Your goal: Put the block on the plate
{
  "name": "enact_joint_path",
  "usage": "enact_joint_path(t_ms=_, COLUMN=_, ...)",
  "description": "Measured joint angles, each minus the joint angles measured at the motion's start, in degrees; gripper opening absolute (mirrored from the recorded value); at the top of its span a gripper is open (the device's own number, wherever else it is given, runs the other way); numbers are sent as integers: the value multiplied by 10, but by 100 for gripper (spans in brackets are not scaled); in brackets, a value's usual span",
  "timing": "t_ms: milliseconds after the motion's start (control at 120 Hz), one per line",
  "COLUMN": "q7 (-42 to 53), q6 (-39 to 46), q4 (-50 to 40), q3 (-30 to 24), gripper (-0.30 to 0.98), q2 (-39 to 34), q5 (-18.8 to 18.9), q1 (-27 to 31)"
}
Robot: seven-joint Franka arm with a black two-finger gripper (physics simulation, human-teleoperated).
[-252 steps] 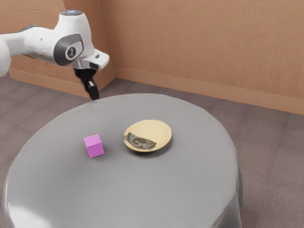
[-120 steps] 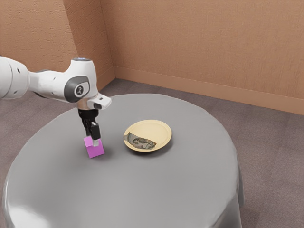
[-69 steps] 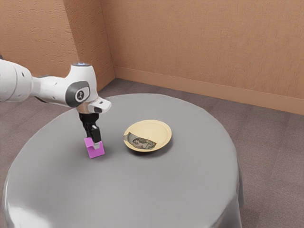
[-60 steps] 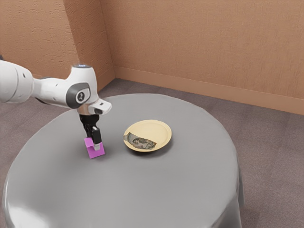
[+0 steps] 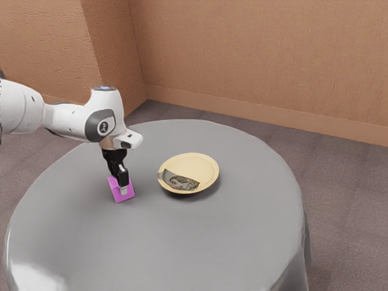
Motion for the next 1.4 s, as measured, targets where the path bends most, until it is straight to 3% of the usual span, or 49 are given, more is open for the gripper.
enact_joint_path(t_ms=200, q7=-5, q6=8, q4=-1, q3=0, gripper=26, q2=-7, q5=3, q1=0)
enact_joint_path(t_ms=658, q7=-11, q6=7, q4=45, q3=-20, gripper=33, q2=-48, q5=-1, q1=-46)
enact_joint_path(t_ms=1083, q7=-12, q6=13, q4=140, q3=-43, gripper=34, q2=29, q5=0, q1=-120)
enact_joint_path(t_ms=1342, q7=-12, q6=15, q4=164, q3=-38, gripper=34, q2=72, q5=4, q1=-130)
enact_joint_path(t_ms=1400, q7=-11, q6=15, q4=166, q3=-38, gripper=40, q2=75, q5=4, q1=-131)
